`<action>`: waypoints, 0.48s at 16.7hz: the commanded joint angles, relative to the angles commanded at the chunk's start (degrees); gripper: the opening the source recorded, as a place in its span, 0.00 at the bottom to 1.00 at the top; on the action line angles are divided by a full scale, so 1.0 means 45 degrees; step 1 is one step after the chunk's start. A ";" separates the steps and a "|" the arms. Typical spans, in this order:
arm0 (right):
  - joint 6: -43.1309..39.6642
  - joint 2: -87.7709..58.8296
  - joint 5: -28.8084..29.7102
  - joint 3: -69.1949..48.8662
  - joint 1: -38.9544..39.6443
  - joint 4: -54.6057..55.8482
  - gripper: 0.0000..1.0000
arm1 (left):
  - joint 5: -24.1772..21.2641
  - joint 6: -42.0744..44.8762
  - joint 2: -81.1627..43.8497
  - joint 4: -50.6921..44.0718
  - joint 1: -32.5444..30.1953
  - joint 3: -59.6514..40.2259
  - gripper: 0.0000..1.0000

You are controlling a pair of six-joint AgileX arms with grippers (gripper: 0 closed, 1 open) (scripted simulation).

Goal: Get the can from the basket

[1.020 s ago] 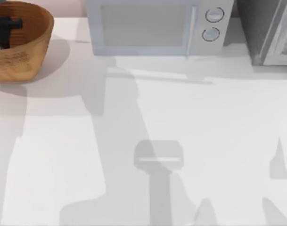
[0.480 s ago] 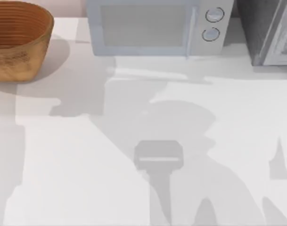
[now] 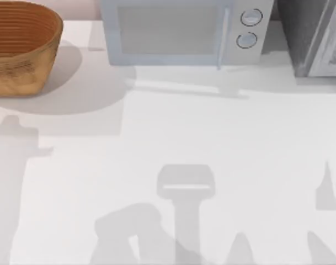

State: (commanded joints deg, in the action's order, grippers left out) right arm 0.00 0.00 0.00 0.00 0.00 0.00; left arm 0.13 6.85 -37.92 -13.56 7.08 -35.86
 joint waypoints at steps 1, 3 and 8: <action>0.0000 0.0000 0.0000 0.0000 0.0000 0.0000 1.00 | 0.0027 -0.0166 0.1426 0.0543 -0.0173 0.1346 0.00; 0.0000 0.0000 0.0000 0.0000 0.0000 0.0000 1.00 | 0.0052 -0.0523 0.3897 0.1478 -0.0542 0.3688 0.00; 0.0000 0.0000 0.0000 0.0000 0.0000 0.0000 1.00 | 0.0000 -0.1324 0.7737 0.2811 -0.1370 0.7324 0.00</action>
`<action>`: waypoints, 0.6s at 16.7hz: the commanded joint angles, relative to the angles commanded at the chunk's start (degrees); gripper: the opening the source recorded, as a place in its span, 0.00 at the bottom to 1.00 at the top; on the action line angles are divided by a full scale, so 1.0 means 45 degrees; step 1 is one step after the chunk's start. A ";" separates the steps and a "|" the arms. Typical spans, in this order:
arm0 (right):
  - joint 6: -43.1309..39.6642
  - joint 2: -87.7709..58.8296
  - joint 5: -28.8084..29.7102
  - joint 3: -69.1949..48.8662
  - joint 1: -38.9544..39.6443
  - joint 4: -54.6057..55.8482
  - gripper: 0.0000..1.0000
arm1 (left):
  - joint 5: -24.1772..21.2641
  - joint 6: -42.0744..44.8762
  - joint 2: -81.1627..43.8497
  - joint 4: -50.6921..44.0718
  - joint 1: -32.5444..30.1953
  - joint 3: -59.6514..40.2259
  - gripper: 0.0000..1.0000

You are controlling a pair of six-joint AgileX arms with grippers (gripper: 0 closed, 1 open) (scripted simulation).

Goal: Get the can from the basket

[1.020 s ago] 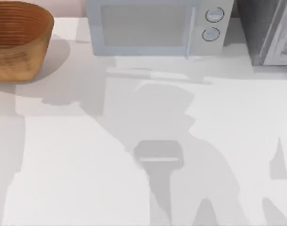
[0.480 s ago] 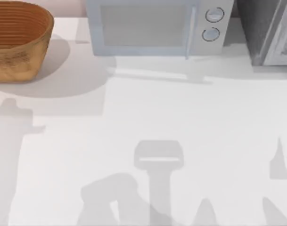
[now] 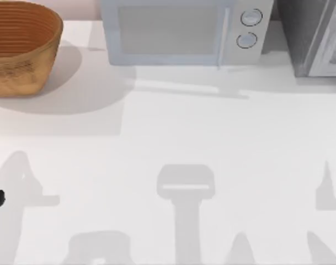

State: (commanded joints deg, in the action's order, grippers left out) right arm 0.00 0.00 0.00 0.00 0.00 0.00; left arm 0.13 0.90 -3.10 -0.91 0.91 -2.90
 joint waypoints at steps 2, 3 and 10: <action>0.0000 0.0000 0.0000 0.0000 0.0000 0.0000 1.00 | -0.0024 -0.0169 0.0592 0.0176 -0.0173 0.0555 0.00; 0.0000 0.0000 0.0000 0.0000 0.0000 0.0000 1.00 | -0.0030 -0.0199 0.0690 0.0201 -0.0203 0.0645 0.00; 0.0000 0.0000 0.0000 0.0000 0.0000 0.0000 1.00 | -0.0229 -0.0174 0.0279 0.0316 -0.0214 0.0535 0.00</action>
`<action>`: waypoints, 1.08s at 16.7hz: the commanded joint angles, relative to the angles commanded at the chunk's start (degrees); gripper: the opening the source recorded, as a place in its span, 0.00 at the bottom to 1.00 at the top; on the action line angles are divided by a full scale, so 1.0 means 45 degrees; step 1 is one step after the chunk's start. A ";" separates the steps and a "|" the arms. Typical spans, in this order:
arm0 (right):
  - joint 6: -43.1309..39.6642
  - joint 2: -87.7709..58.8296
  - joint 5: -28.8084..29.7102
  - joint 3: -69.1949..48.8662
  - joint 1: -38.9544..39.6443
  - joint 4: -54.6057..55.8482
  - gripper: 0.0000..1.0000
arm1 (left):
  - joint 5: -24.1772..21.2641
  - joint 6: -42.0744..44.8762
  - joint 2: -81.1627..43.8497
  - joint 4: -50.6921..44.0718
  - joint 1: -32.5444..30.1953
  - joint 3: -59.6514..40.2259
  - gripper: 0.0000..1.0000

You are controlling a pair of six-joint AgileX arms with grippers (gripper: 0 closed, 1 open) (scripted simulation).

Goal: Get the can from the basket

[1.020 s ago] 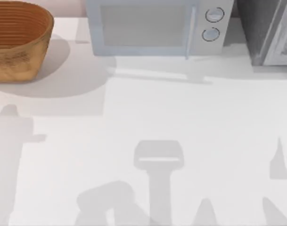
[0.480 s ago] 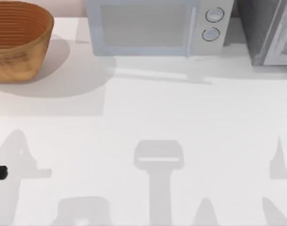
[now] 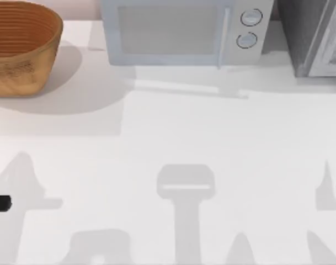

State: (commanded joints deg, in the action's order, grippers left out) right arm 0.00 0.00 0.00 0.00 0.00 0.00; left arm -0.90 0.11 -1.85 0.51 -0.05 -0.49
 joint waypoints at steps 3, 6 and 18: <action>0.0000 0.0000 0.0000 0.0000 0.0000 0.0000 1.00 | -0.0810 -0.0001 -0.1429 0.0633 -0.0181 -0.0520 0.00; 0.0000 0.0000 0.0000 0.0000 0.0000 0.0000 1.00 | -0.2088 0.0035 -0.3715 0.1757 -0.0401 -0.1465 0.00; 0.0000 0.0000 0.0000 0.0000 0.0000 0.0000 1.00 | -1.0056 0.0443 -1.7749 0.9169 -0.1367 -0.7888 0.00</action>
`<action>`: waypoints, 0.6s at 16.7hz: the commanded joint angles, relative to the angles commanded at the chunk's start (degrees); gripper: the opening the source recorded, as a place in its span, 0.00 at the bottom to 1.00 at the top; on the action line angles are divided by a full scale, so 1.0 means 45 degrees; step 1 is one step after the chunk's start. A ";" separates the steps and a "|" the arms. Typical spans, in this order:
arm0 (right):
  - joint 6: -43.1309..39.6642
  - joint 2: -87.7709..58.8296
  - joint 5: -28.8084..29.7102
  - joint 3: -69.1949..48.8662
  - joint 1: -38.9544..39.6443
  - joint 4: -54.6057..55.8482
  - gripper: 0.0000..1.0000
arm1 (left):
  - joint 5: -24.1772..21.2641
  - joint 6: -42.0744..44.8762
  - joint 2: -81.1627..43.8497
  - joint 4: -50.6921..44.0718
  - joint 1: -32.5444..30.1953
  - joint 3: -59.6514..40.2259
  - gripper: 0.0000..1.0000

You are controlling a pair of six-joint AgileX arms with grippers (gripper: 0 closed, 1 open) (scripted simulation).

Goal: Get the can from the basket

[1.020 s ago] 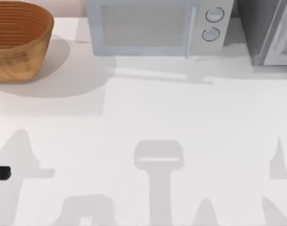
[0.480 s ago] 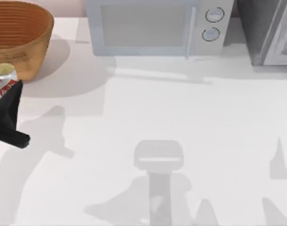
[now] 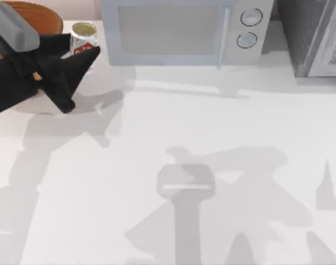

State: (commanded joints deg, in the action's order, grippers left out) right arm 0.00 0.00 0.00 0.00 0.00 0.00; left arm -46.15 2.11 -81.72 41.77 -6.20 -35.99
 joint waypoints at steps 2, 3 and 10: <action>0.0000 0.0000 0.0000 0.0000 0.0000 0.0000 1.00 | -0.1477 0.0074 -0.2551 0.1352 -0.0153 -0.1193 0.00; 0.0000 0.0000 0.0000 0.0000 0.0000 0.0000 1.00 | -0.2196 0.0110 -0.3791 0.2008 -0.0225 -0.1775 0.00; 0.0000 0.0000 0.0000 0.0000 0.0000 0.0000 1.00 | -0.6481 0.0319 -1.1117 0.5869 -0.0622 -0.5244 0.00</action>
State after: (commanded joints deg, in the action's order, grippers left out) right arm 0.00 0.00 0.00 0.00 0.00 0.00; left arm -75.31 3.54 -131.74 68.19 -9.00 -59.59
